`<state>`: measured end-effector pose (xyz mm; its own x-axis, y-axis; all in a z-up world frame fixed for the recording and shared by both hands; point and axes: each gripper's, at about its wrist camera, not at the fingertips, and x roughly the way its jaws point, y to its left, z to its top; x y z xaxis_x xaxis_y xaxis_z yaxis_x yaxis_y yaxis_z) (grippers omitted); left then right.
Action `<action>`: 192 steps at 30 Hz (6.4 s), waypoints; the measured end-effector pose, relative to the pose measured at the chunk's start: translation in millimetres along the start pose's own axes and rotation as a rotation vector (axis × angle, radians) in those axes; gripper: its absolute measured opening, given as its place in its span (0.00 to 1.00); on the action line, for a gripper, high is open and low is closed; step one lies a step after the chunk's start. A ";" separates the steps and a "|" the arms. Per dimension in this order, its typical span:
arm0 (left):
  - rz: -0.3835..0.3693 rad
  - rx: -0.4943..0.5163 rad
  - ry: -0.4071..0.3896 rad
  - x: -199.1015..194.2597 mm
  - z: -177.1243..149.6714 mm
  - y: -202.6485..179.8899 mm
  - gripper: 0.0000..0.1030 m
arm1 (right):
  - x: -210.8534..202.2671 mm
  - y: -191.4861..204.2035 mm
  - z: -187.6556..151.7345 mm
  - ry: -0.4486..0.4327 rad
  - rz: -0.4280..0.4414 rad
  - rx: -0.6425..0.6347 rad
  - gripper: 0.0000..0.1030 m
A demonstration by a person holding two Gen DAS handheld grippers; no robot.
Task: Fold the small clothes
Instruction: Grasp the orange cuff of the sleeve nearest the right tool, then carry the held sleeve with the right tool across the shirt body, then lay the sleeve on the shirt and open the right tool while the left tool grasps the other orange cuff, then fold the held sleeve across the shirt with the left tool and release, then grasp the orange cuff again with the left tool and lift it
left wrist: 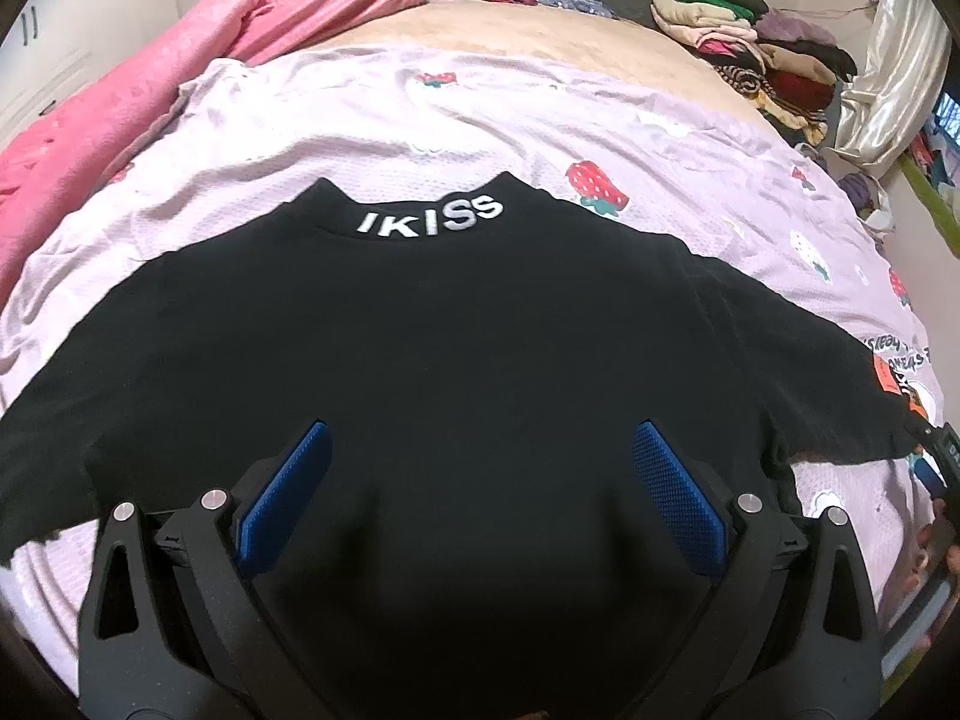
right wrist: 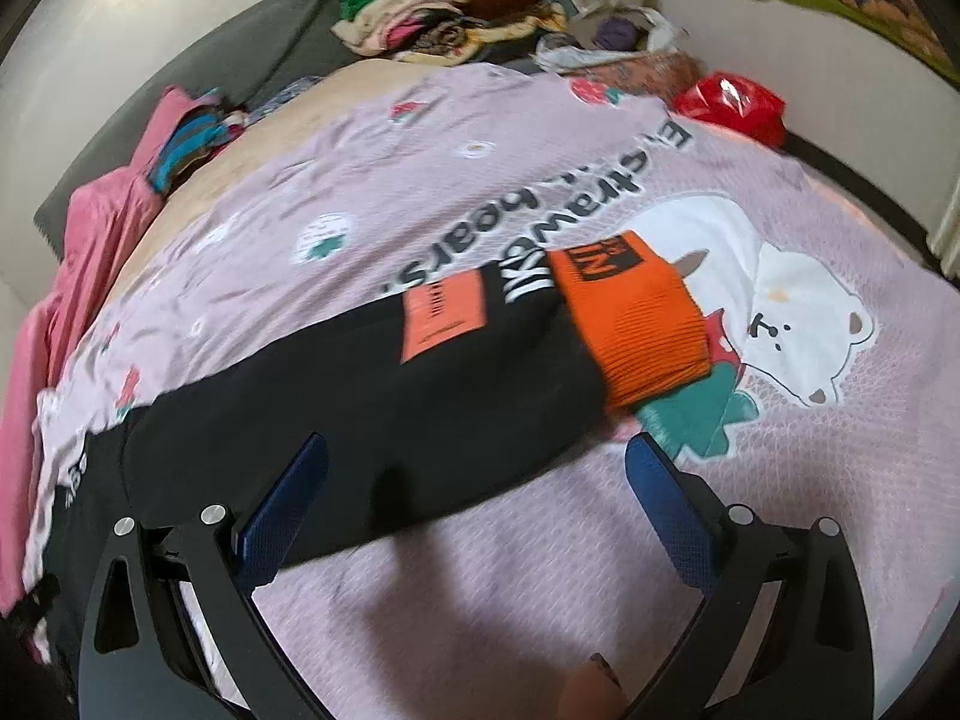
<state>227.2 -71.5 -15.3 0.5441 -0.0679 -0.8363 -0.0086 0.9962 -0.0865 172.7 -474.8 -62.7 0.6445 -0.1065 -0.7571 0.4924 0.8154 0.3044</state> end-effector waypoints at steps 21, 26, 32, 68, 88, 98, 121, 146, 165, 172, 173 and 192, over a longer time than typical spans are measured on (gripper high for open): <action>-0.005 -0.020 -0.119 -38.8 10.0 10.7 0.92 | -39.6 11.7 23.3 -0.235 0.222 -0.041 0.13; -0.008 -0.041 -0.153 -55.2 18.5 19.2 0.92 | -74.4 57.3 20.6 -0.290 0.315 -0.155 0.13; -0.006 -0.089 -0.169 -64.7 27.1 40.0 0.92 | -99.0 114.6 10.8 -0.305 0.410 -0.265 0.12; -0.369 -0.472 -0.057 -28.2 -1.3 180.5 0.92 | -69.3 337.2 -139.4 -0.039 0.596 -0.674 0.18; -0.293 -0.244 0.072 16.4 -18.2 109.1 0.38 | -80.0 265.6 -123.6 0.024 0.617 -0.542 0.55; -0.299 -0.145 -0.126 -45.3 -0.9 98.1 0.09 | -82.6 237.8 -98.8 -0.039 0.568 -0.483 0.55; -0.057 -0.156 -0.095 -38.8 -21.7 148.0 0.28 | -45.1 273.2 -122.2 0.034 0.430 -0.668 0.55; 0.107 -0.295 -0.162 -104.4 -65.4 226.3 0.91 | -98.8 312.3 -153.6 -0.036 0.533 -0.772 0.93; 0.203 -0.485 -0.168 -138.3 -123.7 318.3 0.91 | -137.7 397.7 -225.2 -0.013 0.681 -0.949 0.94; 0.206 -0.573 -0.160 -139.5 -143.0 348.7 0.91 | -146.0 423.5 -255.1 0.006 0.715 -1.017 0.94; 0.203 -0.583 -0.159 -139.0 -145.1 352.2 0.91 | -147.3 425.9 -258.5 0.006 0.719 -1.025 0.94; 0.244 -0.876 -0.246 -132.1 -180.6 444.4 0.62 | -134.4 432.5 -273.9 0.062 0.712 -1.032 0.94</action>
<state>0.0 370.4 -41.1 0.6047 0.2505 -0.7560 -0.7195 0.5787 -0.3838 138.8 48.0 12.4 0.5366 0.5440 -0.6451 -0.6582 0.7482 0.0835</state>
